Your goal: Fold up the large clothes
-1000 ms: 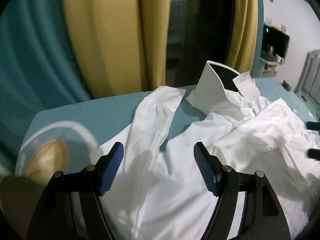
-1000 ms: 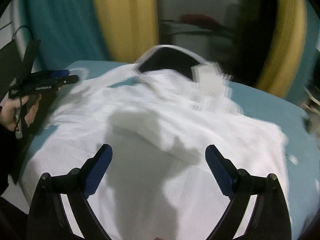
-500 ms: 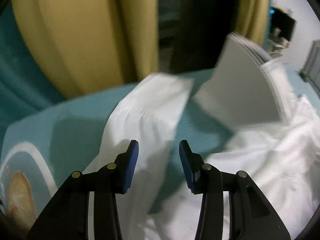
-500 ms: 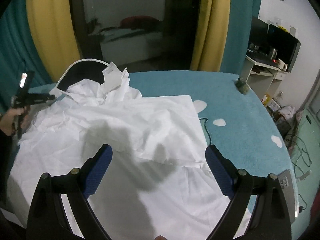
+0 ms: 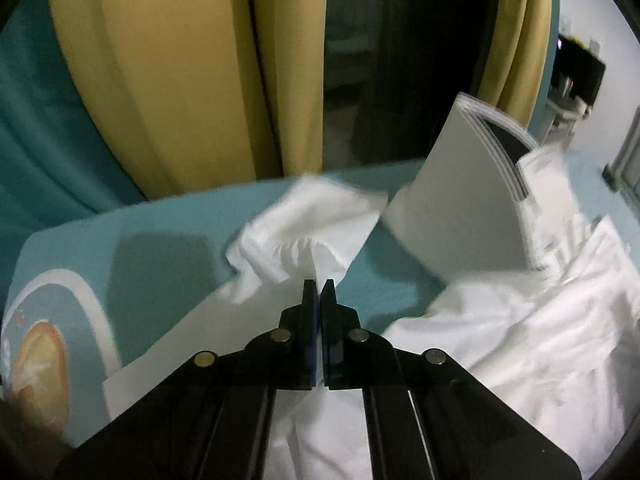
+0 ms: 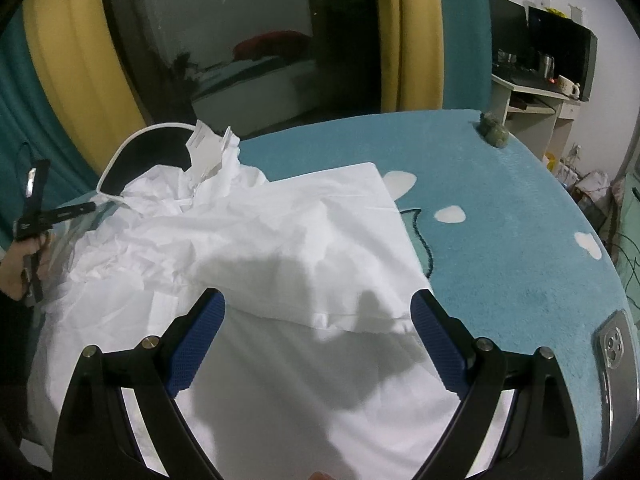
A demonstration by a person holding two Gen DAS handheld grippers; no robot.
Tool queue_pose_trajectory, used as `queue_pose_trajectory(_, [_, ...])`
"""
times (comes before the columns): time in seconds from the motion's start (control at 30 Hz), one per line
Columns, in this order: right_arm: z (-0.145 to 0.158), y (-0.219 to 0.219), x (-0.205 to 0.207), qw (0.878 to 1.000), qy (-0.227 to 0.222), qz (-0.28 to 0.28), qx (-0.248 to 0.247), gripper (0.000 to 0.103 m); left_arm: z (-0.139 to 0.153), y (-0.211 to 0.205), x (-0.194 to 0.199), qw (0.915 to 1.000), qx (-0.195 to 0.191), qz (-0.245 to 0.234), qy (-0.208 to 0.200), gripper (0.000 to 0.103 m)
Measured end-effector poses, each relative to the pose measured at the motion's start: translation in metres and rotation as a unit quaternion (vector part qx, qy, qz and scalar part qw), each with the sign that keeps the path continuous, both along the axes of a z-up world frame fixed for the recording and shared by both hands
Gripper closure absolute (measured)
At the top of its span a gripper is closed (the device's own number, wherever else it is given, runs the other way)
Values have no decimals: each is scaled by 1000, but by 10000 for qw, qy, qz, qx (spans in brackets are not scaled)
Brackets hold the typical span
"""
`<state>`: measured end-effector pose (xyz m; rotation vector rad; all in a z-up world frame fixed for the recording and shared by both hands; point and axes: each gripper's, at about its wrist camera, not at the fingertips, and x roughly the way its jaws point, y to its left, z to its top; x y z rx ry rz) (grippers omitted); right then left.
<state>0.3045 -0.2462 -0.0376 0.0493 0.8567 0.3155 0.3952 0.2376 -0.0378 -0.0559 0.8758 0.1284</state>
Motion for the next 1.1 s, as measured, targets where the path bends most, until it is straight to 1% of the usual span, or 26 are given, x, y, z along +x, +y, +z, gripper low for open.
queue_pose_trajectory(0.17, [1, -13, -6, 9999, -51, 6, 130, 10, 54, -17, -27, 9983, -38, -65, -571, 101])
queue_pose_trajectory(0.2, [1, -16, -7, 9999, -61, 20, 155, 10, 69, -25, -36, 9971, -56, -118, -746, 101])
queue_pose_trajectory(0.3, [6, -25, -12, 9996, -130, 105, 231, 10, 100, -49, -56, 9930, -162, -346, -1120, 101])
queue_pose_trajectory(0.37, [8, -33, -14, 9994, -175, 118, 261, 10, 118, -67, -67, 9911, -163, -482, -1232, 101])
queue_pose_trajectory(0.47, [9, -47, -17, 9992, -197, 85, 346, 10, 130, -101, -70, 9878, -254, -728, -1353, 101])
queue_pose_trajectory(0.57, [9, -62, -24, 9989, -231, 75, 402, 10, 142, -142, -69, 9824, -241, -985, -1568, 101])
queue_pose_trajectory(0.67, [7, -79, -31, 9988, -219, -22, 429, 10, 149, -186, -63, 9753, -339, -1356, -1707, 101])
queue_pose_trajectory(0.77, [7, -100, -39, 9984, -248, -200, 458, 10, 145, -230, -54, 9707, -459, -1752, -1577, 101])
queue_pose_trajectory(0.8, [7, -110, -41, 9982, -263, -302, 447, 10, 136, -247, -50, 9701, -522, -1875, -1448, 101])
queue_pose_trajectory(0.87, [7, -122, -45, 9976, -277, -459, 435, 10, 117, -267, -46, 9691, -720, -2014, -1229, 101])
queue_pose_trajectory(0.9, [6, -128, -47, 9974, -274, -515, 423, 10, 100, -279, -41, 9687, -889, -2119, -938, 96])
queue_pose_trajectory(0.93, [5, -131, -48, 9972, -269, -562, 402, 10, 88, -284, -39, 9683, -1007, -2170, -724, 85])
queue_pose_trajectory(0.97, [4, -133, -48, 9972, -261, -600, 364, 10, 73, -289, -38, 9677, -1140, -2196, -477, 77])
queue_pose_trajectory(1.0, [3, -136, -48, 9973, -252, -612, 311, 10, 64, -288, -40, 9673, -1210, -2198, -361, 65])
queue_pose_trajectory(1.03, [2, -136, -48, 9976, -255, -587, 270, 10, 57, -286, -43, 9679, -1218, -2177, -295, 63])
queue_pose_trajectory(1.1, [-3, -132, -47, 9986, -279, -413, 175, 10, 46, -268, -55, 9733, -1107, -1999, -235, 63])
